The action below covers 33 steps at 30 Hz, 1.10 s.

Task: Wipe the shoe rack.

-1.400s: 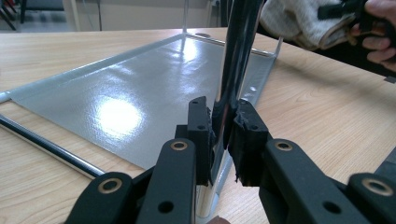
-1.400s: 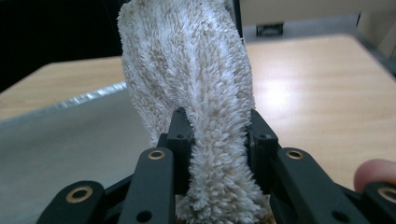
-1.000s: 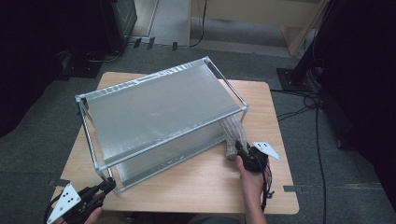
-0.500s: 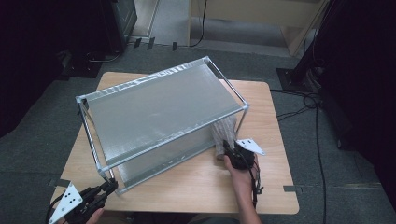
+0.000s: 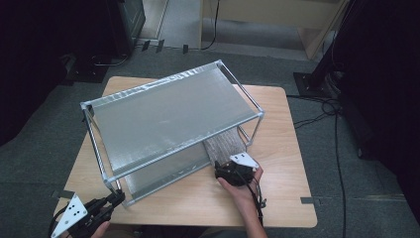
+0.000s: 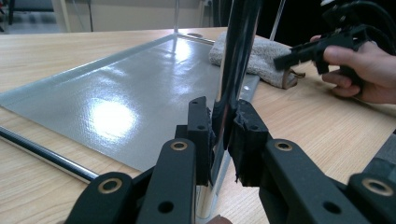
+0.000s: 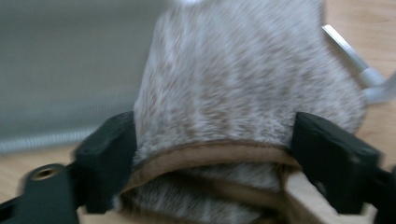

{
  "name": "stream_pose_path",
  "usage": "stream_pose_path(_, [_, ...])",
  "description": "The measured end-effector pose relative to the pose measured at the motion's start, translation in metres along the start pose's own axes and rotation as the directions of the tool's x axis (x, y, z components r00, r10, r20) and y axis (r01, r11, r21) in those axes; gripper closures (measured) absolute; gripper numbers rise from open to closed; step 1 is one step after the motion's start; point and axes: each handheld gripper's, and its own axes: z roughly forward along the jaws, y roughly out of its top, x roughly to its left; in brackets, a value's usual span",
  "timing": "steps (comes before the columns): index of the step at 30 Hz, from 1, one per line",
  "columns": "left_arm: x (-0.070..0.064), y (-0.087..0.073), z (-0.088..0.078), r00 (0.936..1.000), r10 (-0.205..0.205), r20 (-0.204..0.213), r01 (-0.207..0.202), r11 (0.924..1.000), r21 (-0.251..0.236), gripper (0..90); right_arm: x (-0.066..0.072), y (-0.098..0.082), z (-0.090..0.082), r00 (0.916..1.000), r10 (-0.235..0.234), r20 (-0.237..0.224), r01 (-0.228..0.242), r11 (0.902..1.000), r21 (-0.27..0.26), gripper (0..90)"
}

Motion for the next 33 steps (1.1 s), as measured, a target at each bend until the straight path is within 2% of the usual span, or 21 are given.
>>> stream_pose_path(2, [0.0, 0.0, 0.0, 1.0, -0.001, 0.0, 0.001, 1.0, 0.001, 79.7, 0.006, -0.002, 0.005, 0.9989, -0.038, 0.027, 0.036, 0.9984, 0.044, 36.1])
stream_pose_path(3, [0.0, 0.0, 0.0, 1.0, -0.001, 0.001, 0.001, 1.0, 0.001, 79.7, 0.007, -0.002, 0.005, 0.9988, -0.04, 0.029, 0.039, 0.9983, 0.045, 43.8])
stream_pose_path(4, [0.0, 0.0, 0.0, 1.0, 0.0, 0.002, 0.0, 1.0, 0.001, 79.7, 0.005, -0.001, 0.005, 0.9991, -0.028, 0.031, 0.027, 0.9989, 0.039, 55.4])
stream_pose_path(6, [0.0, 0.0, 0.0, 1.0, -0.001, 0.003, 0.001, 1.0, -0.001, 79.7, -0.003, 0.0, 0.004, 0.9996, 0.007, 0.028, -0.008, 0.9996, 0.027, 68.2])
stream_pose_path(8, [0.0, 0.0, 0.0, 1.0, -0.001, 0.003, 0.001, 1.0, -0.001, 79.7, -0.012, 0.001, 0.002, 0.9963, 0.034, 0.079, -0.034, 0.9994, 0.003, 73.8])
stream_pose_path(9, [0.0, 0.0, 0.0, 1.0, 0.0, 0.002, 0.0, 1.0, -0.002, 79.7, -0.019, 0.002, 0.001, 0.9918, 0.068, 0.108, -0.066, 0.9977, -0.017, 76.0])
stream_pose_path(11, [0.0, 0.0, -0.001, 1.0, 0.002, 0.003, -0.002, 1.0, -0.003, 79.7, -0.025, 0.001, 0.0, 0.9887, 0.088, 0.121, -0.086, 0.996, -0.025, 77.2])
stream_pose_path(14, [-0.001, 0.001, -0.002, 0.9999, -0.008, 0.012, 0.008, 0.9999, -0.01, 78.8, -0.023, -0.002, 0.001, 0.9922, 0.077, 0.098, -0.076, 0.9969, -0.022, 77.7])
stream_pose_path(17, [-0.001, 0.003, -0.004, 0.9994, -0.029, 0.02, 0.03, 0.9988, -0.039, 75.3, -0.007, -0.002, -0.001, 0.9975, 0.042, 0.057, -0.041, 0.999, -0.017, 77.8])
stream_pose_path(20, [-0.002, 0.005, -0.005, 0.9996, -0.022, 0.016, 0.023, 0.9988, -0.044, 78.1, 0.013, -0.003, -0.002, 0.9999, 0.003, 0.014, -0.003, 0.9999, -0.012, 77.7])
stream_pose_path(23, [-0.003, 0.006, -0.004, 0.9997, -0.02, 0.015, 0.02, 0.9992, -0.035, 79.1, 0.034, -0.004, -0.003, 0.9987, -0.02, -0.047, 0.02, 0.9998, -0.008, 77.7])
stream_pose_path(25, [-0.003, 0.006, -0.003, 0.9997, -0.022, 0.013, 0.022, 0.9992, -0.033, 79.2, 0.049, -0.006, -0.004, 0.995, -0.035, -0.094, 0.035, 0.9994, -0.008, 77.7])
stream_pose_path(29, [-0.005, 0.006, -0.001, 0.9995, -0.025, 0.018, 0.025, 0.9992, -0.032, 79.3, 0.086, -0.011, -0.005, 0.9776, -0.089, -0.191, 0.089, 0.996, -0.011, 77.5])
stream_pose_path(33, [-0.007, 0.006, 0.0, 0.9994, -0.025, 0.024, 0.025, 0.9993, -0.028, 79.3, 0.121, -0.016, -0.007, 0.946, -0.162, -0.281, 0.162, 0.9865, -0.021, 77.4])
